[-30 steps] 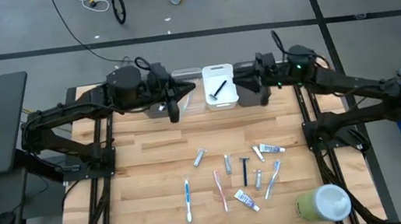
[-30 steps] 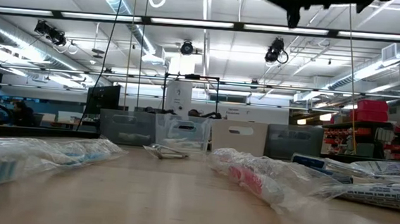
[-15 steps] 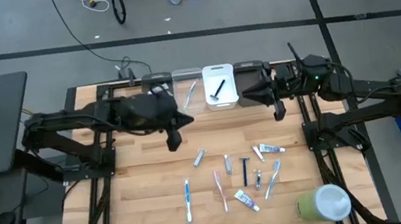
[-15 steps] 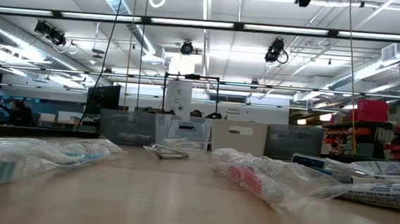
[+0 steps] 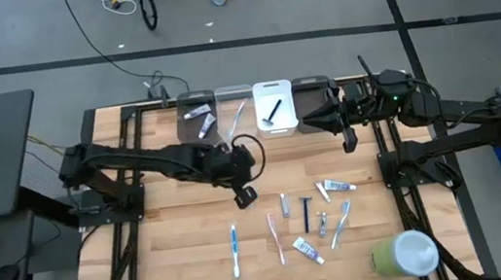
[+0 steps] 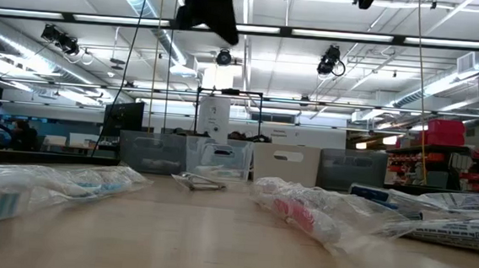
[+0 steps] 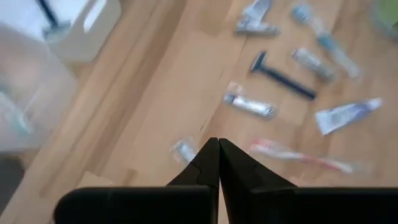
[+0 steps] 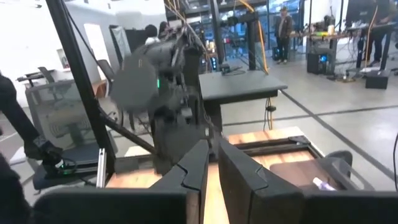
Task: Pick & Place Travel size toiletries
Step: Put the silver nail cutter into the white bin
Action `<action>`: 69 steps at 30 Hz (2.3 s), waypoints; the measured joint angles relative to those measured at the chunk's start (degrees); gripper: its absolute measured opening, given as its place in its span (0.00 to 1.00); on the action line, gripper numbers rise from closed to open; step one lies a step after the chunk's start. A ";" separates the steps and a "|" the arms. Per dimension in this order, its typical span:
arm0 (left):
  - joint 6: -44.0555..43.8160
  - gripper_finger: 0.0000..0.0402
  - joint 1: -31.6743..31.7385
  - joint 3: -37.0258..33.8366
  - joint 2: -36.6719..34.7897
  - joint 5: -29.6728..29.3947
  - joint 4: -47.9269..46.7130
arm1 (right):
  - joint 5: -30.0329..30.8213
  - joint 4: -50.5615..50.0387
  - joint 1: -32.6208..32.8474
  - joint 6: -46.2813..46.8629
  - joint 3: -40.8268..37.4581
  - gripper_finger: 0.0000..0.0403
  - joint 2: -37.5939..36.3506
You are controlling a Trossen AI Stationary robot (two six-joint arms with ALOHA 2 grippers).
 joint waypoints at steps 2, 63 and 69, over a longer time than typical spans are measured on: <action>-1.27 0.04 0.00 0.02 1.66 -0.63 0.01 | -0.01 -0.39 0.00 -0.06 0.00 0.11 -0.01; -23.58 0.65 2.31 3.18 22.73 10.58 -6.02 | 2.14 -3.76 -0.13 0.03 -0.02 0.10 1.34; -24.89 0.65 2.21 0.37 22.73 10.50 -4.10 | 2.09 -3.75 -0.13 0.01 -0.02 0.10 1.34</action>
